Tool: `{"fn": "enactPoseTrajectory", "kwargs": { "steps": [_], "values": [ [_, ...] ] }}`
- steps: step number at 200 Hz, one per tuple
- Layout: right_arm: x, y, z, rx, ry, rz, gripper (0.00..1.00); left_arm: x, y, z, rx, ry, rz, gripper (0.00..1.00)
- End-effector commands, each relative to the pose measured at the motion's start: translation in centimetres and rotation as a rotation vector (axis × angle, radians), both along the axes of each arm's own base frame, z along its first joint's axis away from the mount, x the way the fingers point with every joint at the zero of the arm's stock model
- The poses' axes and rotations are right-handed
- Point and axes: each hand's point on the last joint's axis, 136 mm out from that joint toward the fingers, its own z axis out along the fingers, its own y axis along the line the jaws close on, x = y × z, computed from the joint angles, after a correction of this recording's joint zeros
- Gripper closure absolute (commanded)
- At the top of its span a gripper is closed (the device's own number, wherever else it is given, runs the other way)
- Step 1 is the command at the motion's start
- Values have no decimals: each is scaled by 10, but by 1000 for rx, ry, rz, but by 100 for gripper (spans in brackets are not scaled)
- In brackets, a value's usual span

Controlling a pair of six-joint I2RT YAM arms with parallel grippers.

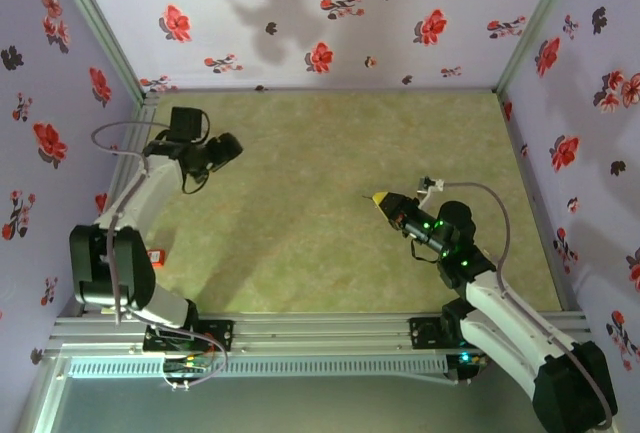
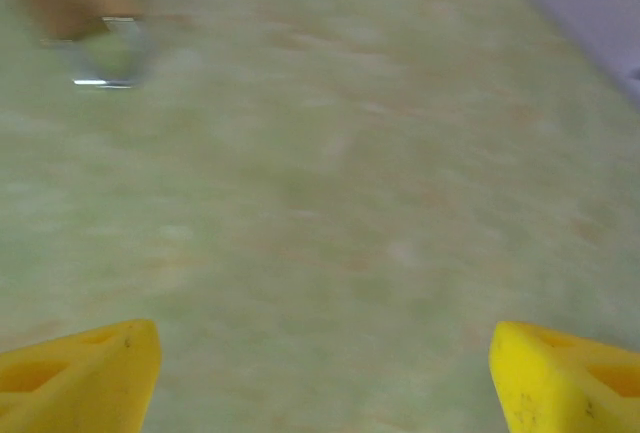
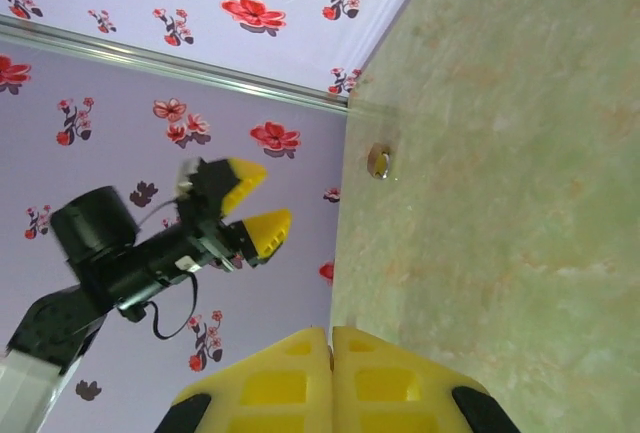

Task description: Unlock with the key

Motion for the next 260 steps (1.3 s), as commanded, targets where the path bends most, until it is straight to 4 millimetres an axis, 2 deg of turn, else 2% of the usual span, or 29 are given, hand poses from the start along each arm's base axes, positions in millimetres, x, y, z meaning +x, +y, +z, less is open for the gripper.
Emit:
{"fn": "enactPoseTrajectory", "kwargs": {
  "steps": [1,41,80,97,119,168,219,260],
  "values": [
    [2,1,16,-7,-46,7,100,7,32,-24,91,107,17,16],
    [-2,0,11,-25,-34,6,100,55,49,-56,134,186,10,18],
    [-3,-2,7,-36,-27,-1,100,85,61,-94,111,253,93,20],
    [-4,-2,6,-42,-22,0,100,95,61,-102,95,255,120,21],
    [-3,-2,5,-50,-25,-1,100,108,60,-100,70,226,149,22],
    [-2,-1,3,-58,-23,1,100,121,59,-107,55,240,174,22],
    [-3,-1,4,-55,-25,0,100,120,60,-126,73,313,161,23],
    [-5,-3,2,-58,-19,-3,100,120,60,-128,82,320,140,26]
  ]
}}
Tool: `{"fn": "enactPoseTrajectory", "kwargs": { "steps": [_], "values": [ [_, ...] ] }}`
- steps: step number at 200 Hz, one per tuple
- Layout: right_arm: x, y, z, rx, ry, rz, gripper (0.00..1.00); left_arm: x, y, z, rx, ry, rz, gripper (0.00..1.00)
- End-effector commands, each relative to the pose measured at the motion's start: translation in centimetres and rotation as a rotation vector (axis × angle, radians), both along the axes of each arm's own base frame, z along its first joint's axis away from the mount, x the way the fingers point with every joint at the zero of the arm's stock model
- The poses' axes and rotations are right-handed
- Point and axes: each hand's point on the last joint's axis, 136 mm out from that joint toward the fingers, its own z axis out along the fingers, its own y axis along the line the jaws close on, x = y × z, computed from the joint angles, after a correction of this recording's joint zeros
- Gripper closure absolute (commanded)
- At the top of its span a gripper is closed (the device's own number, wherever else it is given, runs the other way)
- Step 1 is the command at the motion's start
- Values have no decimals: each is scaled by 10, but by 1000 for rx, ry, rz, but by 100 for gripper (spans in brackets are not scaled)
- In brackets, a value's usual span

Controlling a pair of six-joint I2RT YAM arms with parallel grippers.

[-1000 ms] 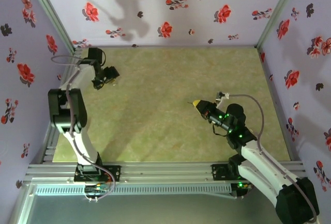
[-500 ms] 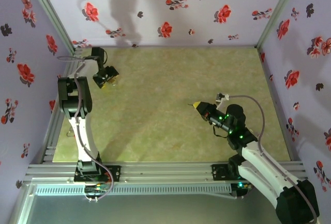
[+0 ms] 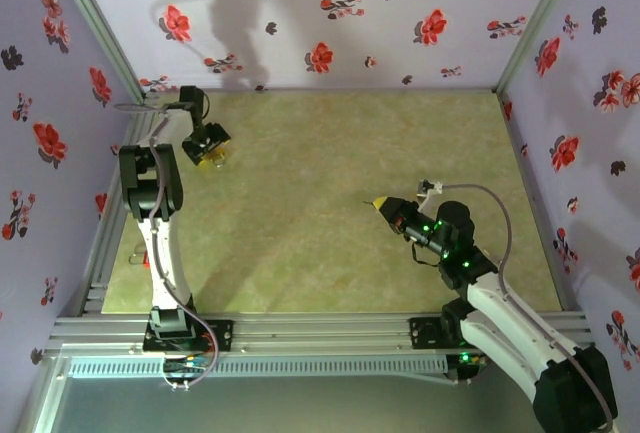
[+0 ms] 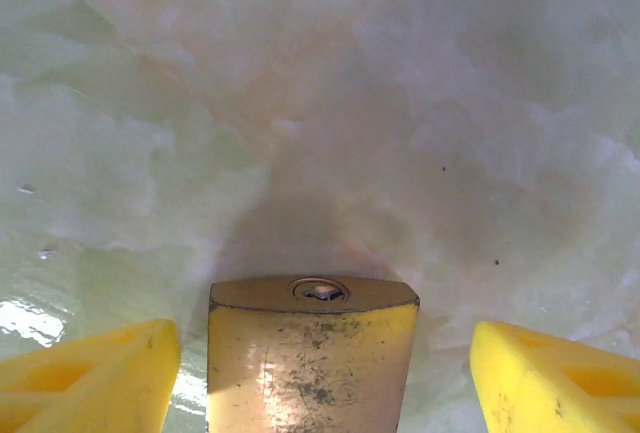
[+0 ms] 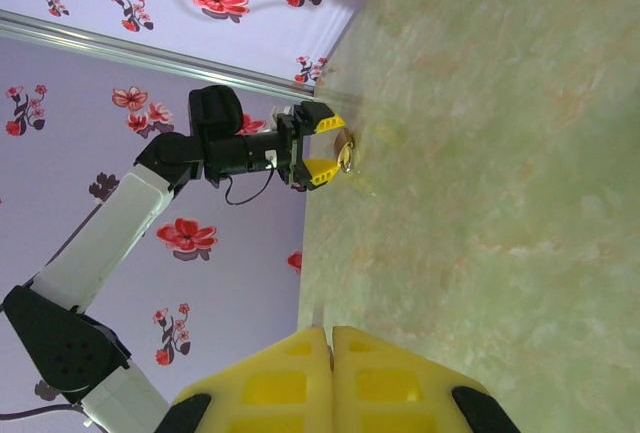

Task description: Unlock with the key

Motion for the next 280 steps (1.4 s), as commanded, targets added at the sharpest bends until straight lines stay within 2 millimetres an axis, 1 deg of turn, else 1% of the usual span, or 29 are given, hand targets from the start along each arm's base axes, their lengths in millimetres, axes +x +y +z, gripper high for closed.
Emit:
{"fn": "enactPoseTrajectory", "kwargs": {
  "steps": [1,30,43,55,58,83,92,112,131,148,163,182,206,211,214,225,237,263,280],
  "values": [
    [1,0,15,-1,-52,-7,100,-9,4,-12,9,65,-9,26],
    [0,-2,14,-2,-49,-17,100,-12,2,-20,15,106,-68,30],
    [0,-3,14,-1,-49,-21,100,-14,0,-24,22,133,-117,35],
    [-1,-4,13,-2,-47,-24,100,-14,-3,-27,33,146,-167,36],
    [-1,-4,13,-2,-46,-24,100,-20,-4,-29,35,174,-181,36],
    [0,-5,12,-3,-44,-32,100,-33,-6,-40,66,256,-275,37],
    [0,-5,13,-3,-47,-33,100,-37,-8,-44,76,280,-308,45],
    [1,-5,15,-7,-52,-32,100,-43,-11,-41,113,300,-377,45],
    [2,-3,18,-16,-58,-24,100,-48,-21,-39,127,311,-463,47],
    [4,-2,21,-23,-62,-24,100,-55,-32,-38,137,321,-541,54],
    [6,-2,23,-26,-65,-21,100,-59,-46,-35,153,306,-626,59],
    [8,0,25,-39,-64,-6,100,-65,-70,-27,170,261,-751,65],
    [8,3,27,-54,-53,34,100,-72,-103,-10,184,149,-913,70],
    [9,3,27,-57,-50,42,100,-77,-109,-7,183,139,-948,72],
    [8,4,26,-59,-47,49,100,-73,-114,-5,189,104,-966,73],
    [9,3,24,-72,-32,68,100,-77,-129,3,200,46,-1039,78],
    [8,3,22,-79,-19,90,100,-86,-143,7,207,4,-1119,81],
    [4,2,22,-106,-12,131,100,-105,-177,22,211,-123,-1287,88],
    [0,-1,18,-147,0,147,100,-120,-199,36,186,-225,-1374,89]
  ]
}}
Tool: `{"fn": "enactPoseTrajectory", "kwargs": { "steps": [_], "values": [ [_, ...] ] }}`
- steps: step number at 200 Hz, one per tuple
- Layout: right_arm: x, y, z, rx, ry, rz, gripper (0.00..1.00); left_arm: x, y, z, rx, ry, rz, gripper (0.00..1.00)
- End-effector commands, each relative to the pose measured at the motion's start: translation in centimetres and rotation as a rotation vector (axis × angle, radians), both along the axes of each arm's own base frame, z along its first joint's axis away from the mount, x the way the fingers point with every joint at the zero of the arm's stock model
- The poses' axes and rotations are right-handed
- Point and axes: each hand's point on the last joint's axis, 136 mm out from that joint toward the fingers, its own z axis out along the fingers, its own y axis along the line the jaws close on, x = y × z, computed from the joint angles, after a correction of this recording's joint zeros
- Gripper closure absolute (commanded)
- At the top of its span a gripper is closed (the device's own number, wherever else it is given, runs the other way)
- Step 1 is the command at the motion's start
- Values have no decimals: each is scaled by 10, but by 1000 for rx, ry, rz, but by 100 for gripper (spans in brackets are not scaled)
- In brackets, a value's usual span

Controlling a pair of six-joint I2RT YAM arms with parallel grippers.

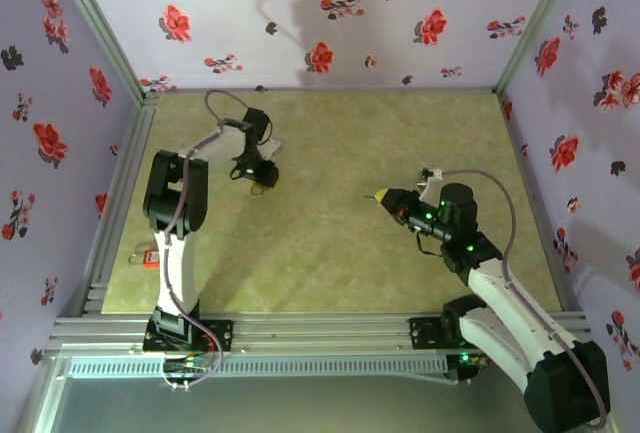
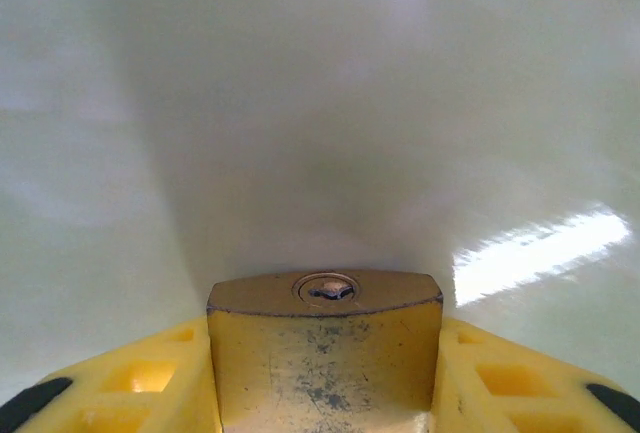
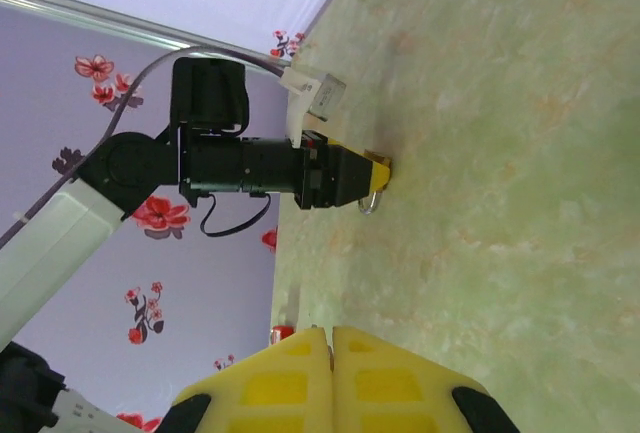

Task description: Unlock with the key

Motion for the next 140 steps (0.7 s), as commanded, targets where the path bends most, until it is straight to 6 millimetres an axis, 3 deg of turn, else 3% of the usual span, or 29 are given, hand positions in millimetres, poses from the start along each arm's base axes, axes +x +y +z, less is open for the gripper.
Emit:
{"fn": "enactPoseTrajectory", "kwargs": {
  "steps": [1,31,68,88,113,140],
  "values": [
    [-10,3,8,-48,-23,82,100,-1,-36,43,-135,-171,-203,89],
    [-17,1,5,-85,-5,106,100,-28,-68,69,-208,-258,-377,89],
    [-23,-1,0,-119,8,127,100,-54,-93,98,-237,-328,-525,89],
    [-26,-2,0,-123,5,135,100,-78,-108,117,-246,-461,-707,92],
    [-30,-1,2,-125,-7,149,100,-102,-120,132,-247,-630,-871,95],
    [-33,4,8,-95,-27,186,100,-124,-131,144,-242,-686,-974,97]
  ]
}}
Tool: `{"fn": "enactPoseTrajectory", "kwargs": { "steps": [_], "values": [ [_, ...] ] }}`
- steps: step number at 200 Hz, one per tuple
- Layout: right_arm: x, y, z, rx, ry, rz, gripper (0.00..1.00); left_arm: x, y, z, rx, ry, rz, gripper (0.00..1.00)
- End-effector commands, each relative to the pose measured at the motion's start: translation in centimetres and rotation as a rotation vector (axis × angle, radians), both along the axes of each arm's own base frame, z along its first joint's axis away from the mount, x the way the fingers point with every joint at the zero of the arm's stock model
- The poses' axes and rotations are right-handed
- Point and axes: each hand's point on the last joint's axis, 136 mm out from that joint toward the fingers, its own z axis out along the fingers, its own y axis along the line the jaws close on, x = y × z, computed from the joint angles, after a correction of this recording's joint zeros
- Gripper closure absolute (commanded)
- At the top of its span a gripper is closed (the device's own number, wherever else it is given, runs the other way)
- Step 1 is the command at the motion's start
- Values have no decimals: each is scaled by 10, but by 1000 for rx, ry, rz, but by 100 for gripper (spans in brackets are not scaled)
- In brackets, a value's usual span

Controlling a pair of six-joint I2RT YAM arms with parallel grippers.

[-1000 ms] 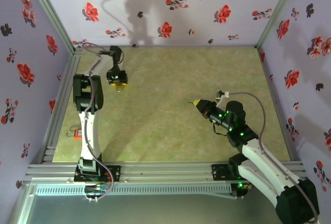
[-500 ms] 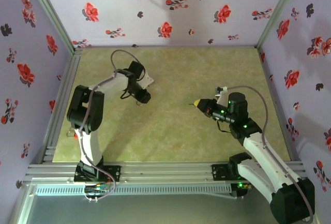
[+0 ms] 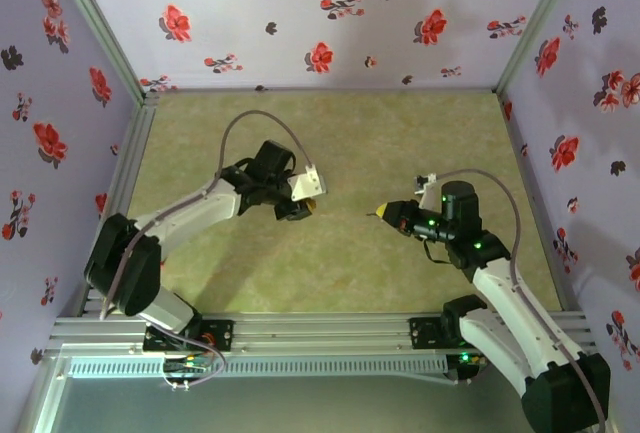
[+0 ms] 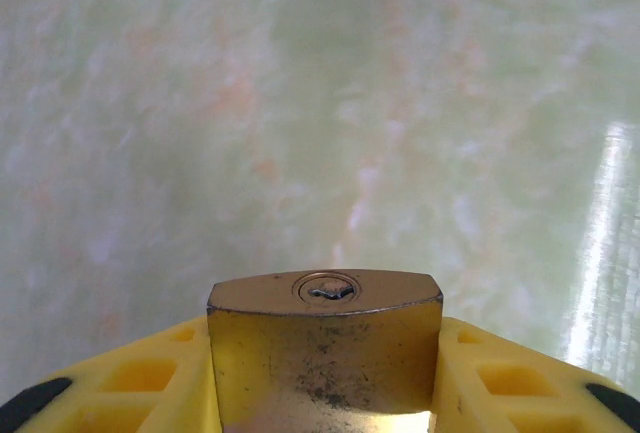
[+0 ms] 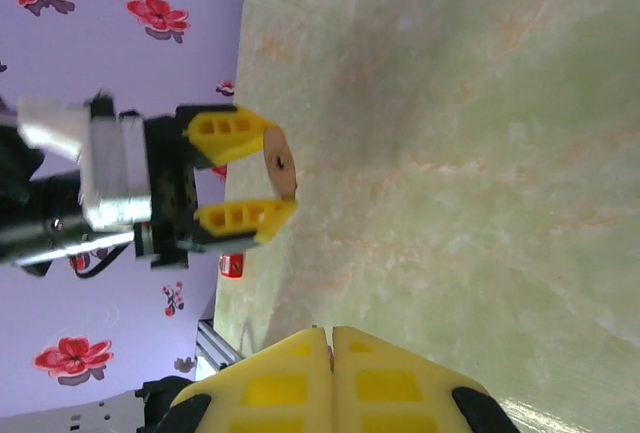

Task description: Unlock with the key

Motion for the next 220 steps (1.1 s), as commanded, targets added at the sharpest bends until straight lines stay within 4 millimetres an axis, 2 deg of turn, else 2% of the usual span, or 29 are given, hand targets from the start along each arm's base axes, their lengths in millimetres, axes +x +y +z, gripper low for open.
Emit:
{"fn": "enactPoseTrajectory", "kwargs": {
  "steps": [1,30,53,92,159,220],
  "values": [
    [-5,6,22,36,-66,60,100,-2,-20,36,-63,-192,-141,97],
    [-11,15,37,91,-108,117,100,-27,-37,41,-36,-292,-281,99],
    [-18,23,49,95,-161,146,100,-37,-51,54,-66,-325,-316,100],
    [-27,35,46,54,-210,158,100,-54,-74,80,-147,-357,-361,100],
    [-23,30,37,34,-217,114,100,-61,-80,94,-215,-347,-349,100],
    [-20,35,31,28,-212,121,100,-65,-82,101,-243,-337,-349,100]
  ]
}}
